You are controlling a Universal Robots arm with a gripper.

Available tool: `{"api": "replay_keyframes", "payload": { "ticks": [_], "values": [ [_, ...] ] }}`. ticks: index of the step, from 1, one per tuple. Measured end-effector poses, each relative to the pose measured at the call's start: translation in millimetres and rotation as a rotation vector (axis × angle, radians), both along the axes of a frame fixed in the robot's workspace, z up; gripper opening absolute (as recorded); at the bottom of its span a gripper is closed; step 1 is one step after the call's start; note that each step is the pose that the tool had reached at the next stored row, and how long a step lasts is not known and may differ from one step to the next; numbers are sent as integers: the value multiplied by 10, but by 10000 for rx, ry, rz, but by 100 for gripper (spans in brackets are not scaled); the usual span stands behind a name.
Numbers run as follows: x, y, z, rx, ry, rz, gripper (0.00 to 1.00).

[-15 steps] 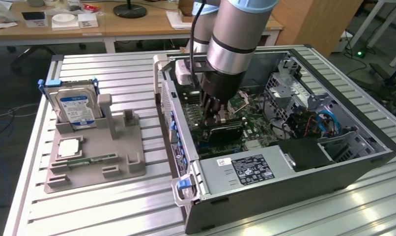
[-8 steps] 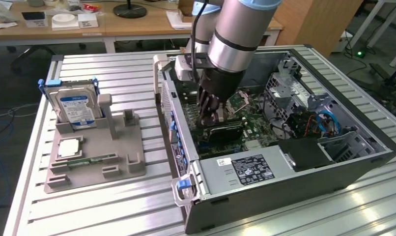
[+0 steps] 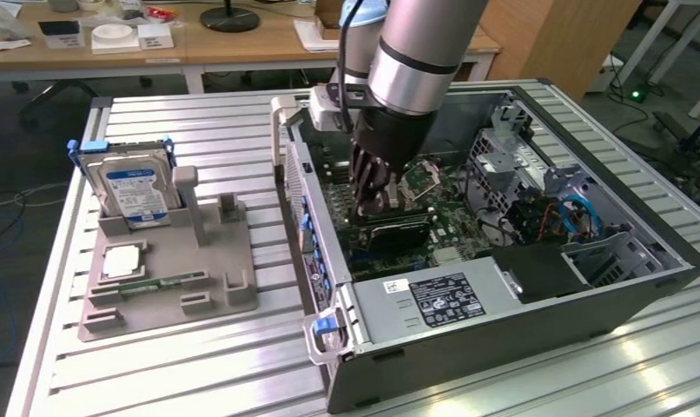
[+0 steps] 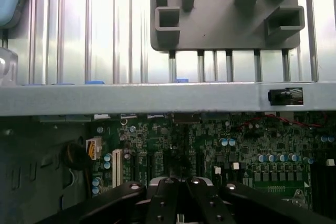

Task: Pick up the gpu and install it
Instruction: 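Press down on the gpu until it lock into place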

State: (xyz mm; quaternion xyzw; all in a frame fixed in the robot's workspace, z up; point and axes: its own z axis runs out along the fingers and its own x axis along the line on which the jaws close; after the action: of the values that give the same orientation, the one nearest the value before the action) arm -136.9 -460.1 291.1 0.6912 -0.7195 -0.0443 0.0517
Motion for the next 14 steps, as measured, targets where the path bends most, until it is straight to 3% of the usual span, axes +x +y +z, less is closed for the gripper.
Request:
{"api": "replay_keyframes", "payload": {
  "ticks": [6, 10, 12, 14],
  "values": [
    [-38, 12, -4, -5, -22, 1, 11],
    [-92, 19, -3, -4, -320, 0, 11],
    [-115, 38, -4, -2, -397, -1, 11],
    [-139, 49, 2, -5, -427, 0, 11]
  ]
}}
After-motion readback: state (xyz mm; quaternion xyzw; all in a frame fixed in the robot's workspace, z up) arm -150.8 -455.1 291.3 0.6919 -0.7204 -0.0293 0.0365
